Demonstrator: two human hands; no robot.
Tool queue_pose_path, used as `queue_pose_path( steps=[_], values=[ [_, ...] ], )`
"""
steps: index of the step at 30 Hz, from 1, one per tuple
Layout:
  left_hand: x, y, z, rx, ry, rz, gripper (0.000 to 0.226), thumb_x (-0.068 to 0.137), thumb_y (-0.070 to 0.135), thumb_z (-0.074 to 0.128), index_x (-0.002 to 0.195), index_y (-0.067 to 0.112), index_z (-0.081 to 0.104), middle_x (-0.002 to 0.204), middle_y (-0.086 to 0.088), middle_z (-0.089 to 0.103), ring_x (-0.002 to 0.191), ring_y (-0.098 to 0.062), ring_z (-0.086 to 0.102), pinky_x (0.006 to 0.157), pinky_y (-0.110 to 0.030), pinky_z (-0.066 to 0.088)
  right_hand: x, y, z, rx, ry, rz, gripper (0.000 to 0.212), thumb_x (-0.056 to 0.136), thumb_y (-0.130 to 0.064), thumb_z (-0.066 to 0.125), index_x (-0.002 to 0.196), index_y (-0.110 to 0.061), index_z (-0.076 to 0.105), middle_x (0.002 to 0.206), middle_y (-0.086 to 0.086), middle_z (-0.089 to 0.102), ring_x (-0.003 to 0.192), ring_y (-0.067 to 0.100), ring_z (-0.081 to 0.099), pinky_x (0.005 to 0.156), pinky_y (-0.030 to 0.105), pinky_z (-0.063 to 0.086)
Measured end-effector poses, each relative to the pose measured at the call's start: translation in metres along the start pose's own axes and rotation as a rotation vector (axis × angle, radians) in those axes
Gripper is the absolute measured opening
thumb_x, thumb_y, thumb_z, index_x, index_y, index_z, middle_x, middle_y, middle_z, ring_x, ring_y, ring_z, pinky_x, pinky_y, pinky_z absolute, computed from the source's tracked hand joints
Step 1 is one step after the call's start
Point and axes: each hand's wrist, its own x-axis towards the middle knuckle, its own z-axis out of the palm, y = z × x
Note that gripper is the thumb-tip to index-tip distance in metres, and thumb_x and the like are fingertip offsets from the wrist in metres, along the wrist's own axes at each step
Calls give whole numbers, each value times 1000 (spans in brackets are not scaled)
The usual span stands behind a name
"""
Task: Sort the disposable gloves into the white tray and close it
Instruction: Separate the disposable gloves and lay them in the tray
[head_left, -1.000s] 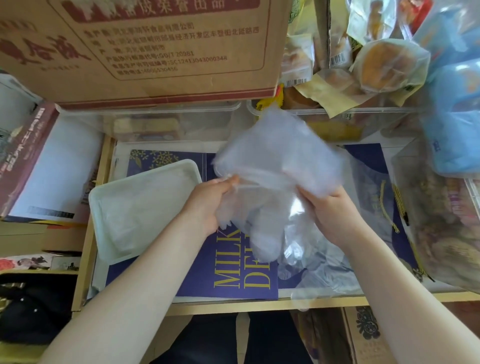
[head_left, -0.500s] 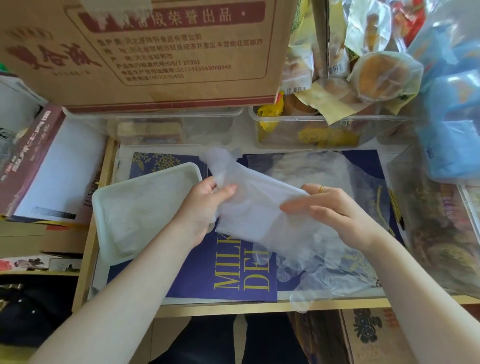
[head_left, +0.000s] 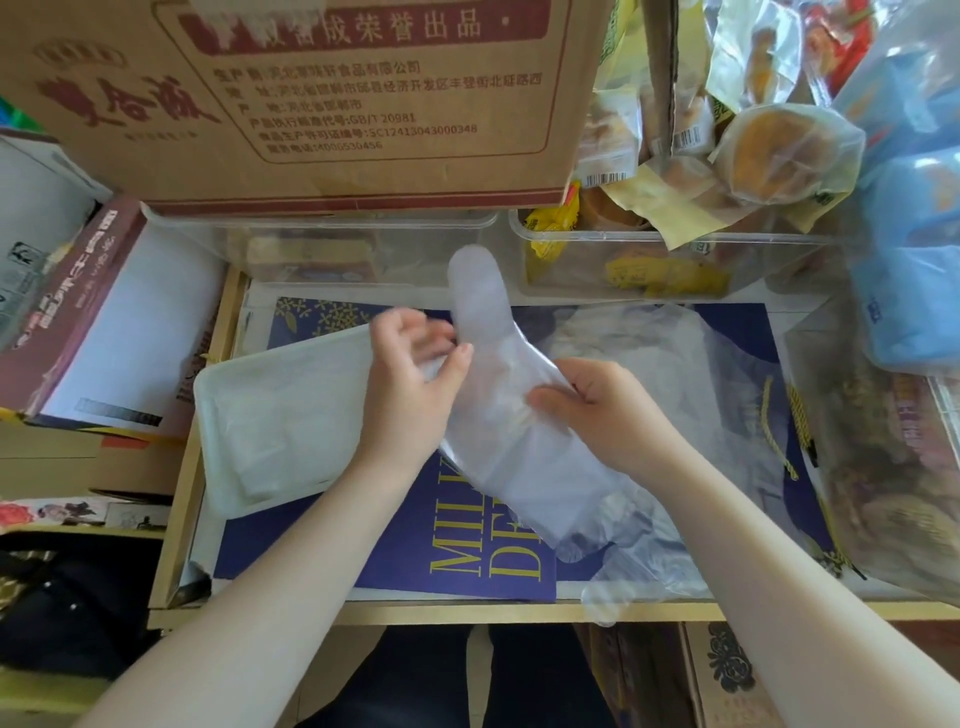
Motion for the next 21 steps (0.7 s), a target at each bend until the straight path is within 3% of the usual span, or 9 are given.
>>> queue_pose_path(
  steps=[2, 4, 7, 9, 11, 13, 15, 18, 21],
  values=[
    [-1, -5, -7, 308, 105, 392, 38, 83, 14, 65, 114, 2, 47, 118, -2, 47, 110, -9, 45, 99, -11, 30, 1, -2, 2, -61, 34, 23, 37, 88, -21, 61, 64, -3, 40, 59, 7, 39, 56, 17, 30, 53, 32, 22],
    [-5, -10, -7, 446, -43, 577, 39, 86, 21, 56, 118, -1, 52, 126, -9, 46, 120, -17, 40, 107, -15, 25, 2, -7, 4, -118, 25, 5, 41, 88, -20, 61, 59, -13, 32, 54, 0, 35, 53, 15, 28, 48, 27, 21],
    [-12, -11, -4, 326, -349, 374, 58, 89, 42, 49, 135, 7, 42, 138, 4, 36, 128, 0, 30, 110, -16, 21, 3, -17, 8, -181, -52, -108, 41, 90, -21, 60, 58, -17, 34, 52, -5, 34, 50, 12, 30, 48, 24, 25],
    [-11, -14, -8, 166, -440, 176, 69, 84, 61, 47, 139, 24, 33, 138, 21, 31, 125, 15, 29, 108, -11, 23, 4, -23, 8, -191, -111, -195, 33, 90, -20, 60, 63, -10, 45, 50, -6, 32, 49, 10, 34, 48, 22, 27],
    [-10, -17, -16, 18, -463, 68, 71, 72, 79, 46, 130, 42, 31, 134, 30, 34, 124, 20, 32, 103, -6, 26, 5, -29, 8, -220, -167, -264, 29, 91, -20, 60, 70, -2, 51, 51, -6, 33, 51, 9, 36, 49, 20, 28],
    [-10, -21, -24, -74, -456, -23, 62, 73, 72, 54, 125, 45, 34, 135, 24, 41, 125, 12, 39, 104, -11, 31, 8, -35, 11, -228, -215, -315, 29, 91, -18, 60, 72, 1, 51, 53, -4, 36, 54, 11, 34, 50, 22, 27],
    [-11, -22, -33, -154, -407, -80, 45, 84, 52, 60, 122, 44, 37, 137, 16, 43, 124, 10, 41, 105, -13, 32, 12, -40, 16, -208, -250, -329, 30, 91, -17, 60, 68, -2, 48, 57, 3, 38, 57, 13, 30, 52, 25, 24],
    [-9, -23, -50, -255, -365, -124, 45, 84, 42, 64, 121, 51, 39, 141, 3, 46, 129, -5, 42, 107, -21, 35, 17, -48, 27, -92, -259, -278, 36, 90, -14, 60, 61, -14, 39, 59, -3, 33, 58, 8, 27, 53, 26, 25],
    [-7, -23, -67, -341, -306, -213, 56, 79, 31, 72, 122, 48, 40, 104, 7, 68, 98, -3, 61, 84, -15, 47, 24, -54, 39, 122, -240, -173, 25, 91, -10, 58, 70, -1, 48, 64, 0, 41, 59, 7, 35, 54, 24, 30]
  ],
)
